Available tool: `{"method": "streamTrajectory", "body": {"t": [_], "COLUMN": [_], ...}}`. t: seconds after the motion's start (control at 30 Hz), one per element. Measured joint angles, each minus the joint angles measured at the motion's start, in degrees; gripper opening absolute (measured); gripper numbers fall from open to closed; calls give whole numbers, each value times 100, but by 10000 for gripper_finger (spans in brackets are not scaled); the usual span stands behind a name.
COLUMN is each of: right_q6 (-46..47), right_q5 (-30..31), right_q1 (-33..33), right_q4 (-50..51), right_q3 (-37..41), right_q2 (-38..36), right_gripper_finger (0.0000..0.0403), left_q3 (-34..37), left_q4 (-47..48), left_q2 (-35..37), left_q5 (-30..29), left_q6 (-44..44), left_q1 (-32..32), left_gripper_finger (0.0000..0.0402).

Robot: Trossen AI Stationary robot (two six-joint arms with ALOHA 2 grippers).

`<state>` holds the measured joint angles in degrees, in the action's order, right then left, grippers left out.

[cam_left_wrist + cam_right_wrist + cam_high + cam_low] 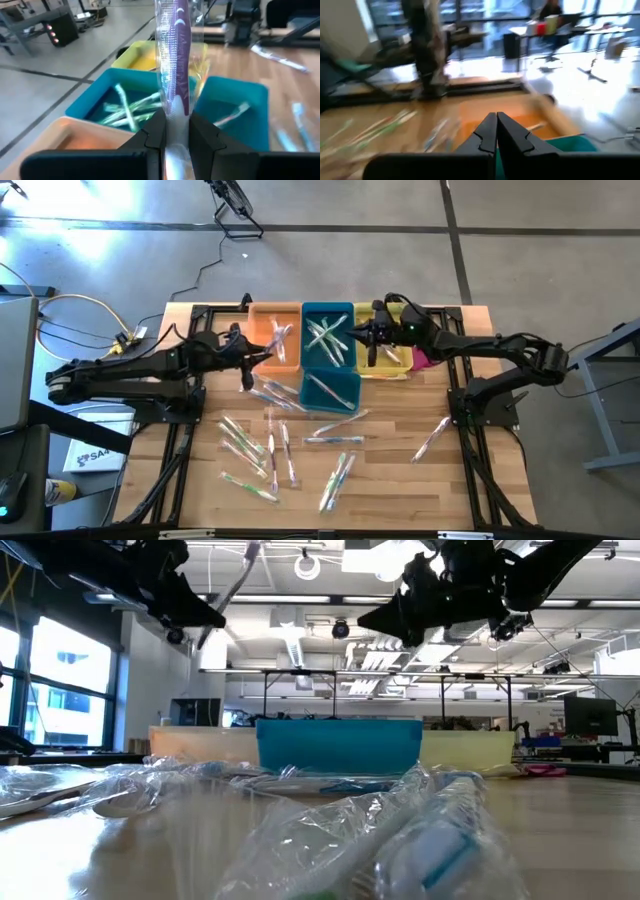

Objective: Pick & Place Toothbrushes
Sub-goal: Put the violet toothbrush into the yellow bin

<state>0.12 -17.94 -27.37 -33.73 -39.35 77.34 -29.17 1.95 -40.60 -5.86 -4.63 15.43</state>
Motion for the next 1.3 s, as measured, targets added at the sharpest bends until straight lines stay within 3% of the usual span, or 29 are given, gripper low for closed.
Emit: {"method": "streamTrajectory", "body": {"t": [0.1, 0.23, 0.33, 0.6, 0.77, 1.03, 1.17, 1.3], "right_q6": [217, 412, 415, 1164, 657, -40, -37, 13], "right_q5": [675, 1139, 1196, 1154, 1184, 1209, 1154, 956], "right_q1": [82, 143, 150, 231, 390, 414, 414, 414], "right_q4": [-162, -173, -213, -240, -76, -237, -557, -633], "right_q3": [0, 0, 0, 0, 0, 0, 0, 0], "right_q2": [0, 0, 0, 0, 0, 0, 0, 0], "right_gripper_finger": [4, 4, 4, 4, 4, 4, 4, 4], "left_q3": [3, 4, 4, 4, 4, 38, 577, 1261], "left_q4": [-2, -170, -52, 47, -93, 7, -729, -2328], "left_q2": [-15, 91, 128, 101, 101, 101, 92, 102], "left_q5": [117, 809, 1140, 1180, 1207, 2381, 2849, 3192], "left_q6": [-147, -207, -325, -553, -723, -421, -351, 155], "left_q1": [249, 607, 832, 1288, 1488, 2247, 2416, 2482], "left_gripper_finger": [47, 47, 47, 47, 47, 47, 47, 47]}}
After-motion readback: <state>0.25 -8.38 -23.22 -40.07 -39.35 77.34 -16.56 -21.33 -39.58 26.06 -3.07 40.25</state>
